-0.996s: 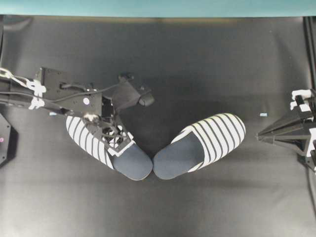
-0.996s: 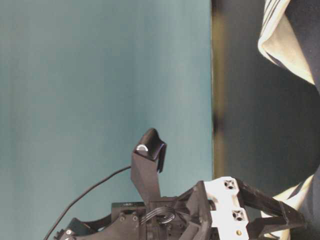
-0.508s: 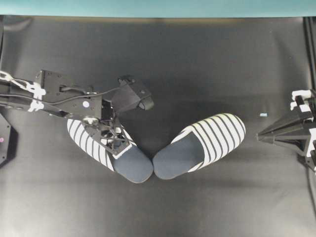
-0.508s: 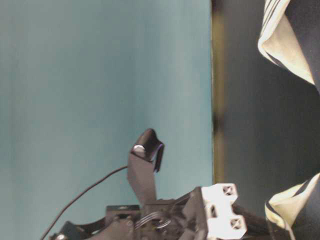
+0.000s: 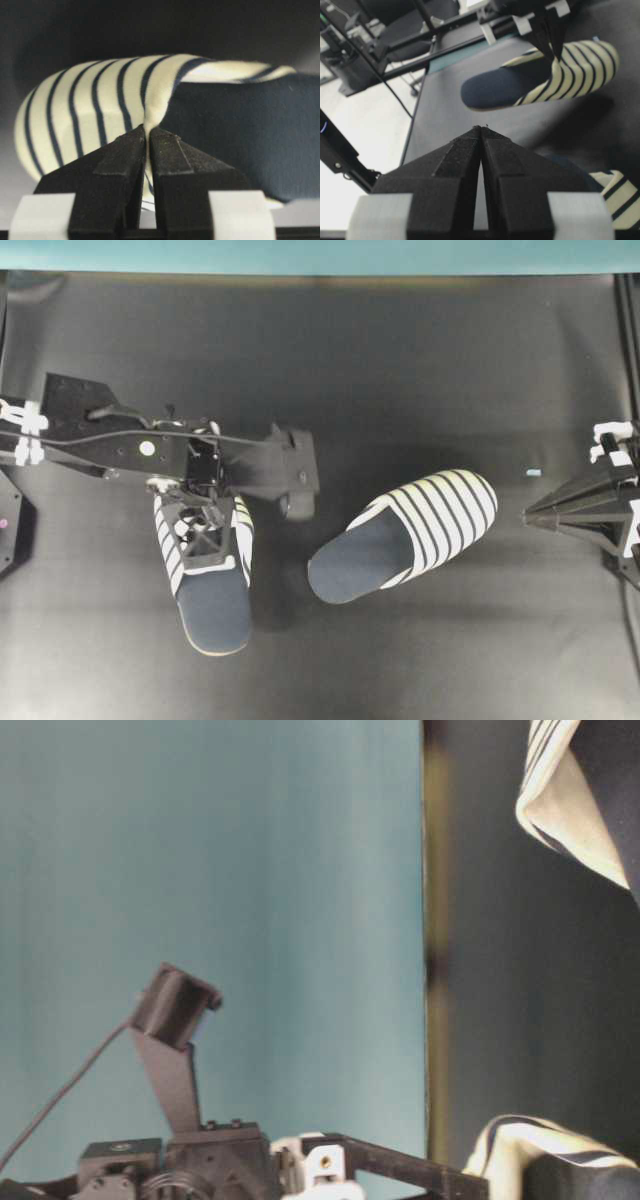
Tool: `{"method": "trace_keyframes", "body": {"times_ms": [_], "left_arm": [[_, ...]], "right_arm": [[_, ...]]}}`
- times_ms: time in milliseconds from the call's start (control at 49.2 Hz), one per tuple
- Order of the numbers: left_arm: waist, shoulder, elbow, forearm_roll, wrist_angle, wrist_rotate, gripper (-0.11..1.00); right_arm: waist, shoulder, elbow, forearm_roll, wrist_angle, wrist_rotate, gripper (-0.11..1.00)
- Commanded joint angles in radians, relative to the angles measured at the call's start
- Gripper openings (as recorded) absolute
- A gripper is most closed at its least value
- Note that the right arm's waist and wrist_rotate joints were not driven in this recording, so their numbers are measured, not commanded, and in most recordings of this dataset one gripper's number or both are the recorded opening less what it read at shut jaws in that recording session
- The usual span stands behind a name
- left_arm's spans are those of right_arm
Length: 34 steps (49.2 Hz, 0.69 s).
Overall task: Arrange the slippers with the left arm.
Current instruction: 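Rotate the held left slipper to point straight forward and set it down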
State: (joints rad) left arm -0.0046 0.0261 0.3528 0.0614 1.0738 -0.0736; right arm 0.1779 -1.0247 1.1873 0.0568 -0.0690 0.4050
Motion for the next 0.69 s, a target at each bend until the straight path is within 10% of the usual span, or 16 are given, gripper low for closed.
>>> {"method": "trace_keyframes", "body": {"times_ms": [0, 671], "left_arm": [[0.005, -0.026, -0.017, 0.014, -0.005, 0.060, 0.01], [0.146, 0.002, 0.114, 0.014, -0.385, 0.135, 0.01]], "right_arm": [[0.000, 0.005, -0.006, 0.003, -0.005, 0.000, 0.00], [0.000, 0.005, 0.000, 0.002, 0.003, 0.000, 0.00]]}}
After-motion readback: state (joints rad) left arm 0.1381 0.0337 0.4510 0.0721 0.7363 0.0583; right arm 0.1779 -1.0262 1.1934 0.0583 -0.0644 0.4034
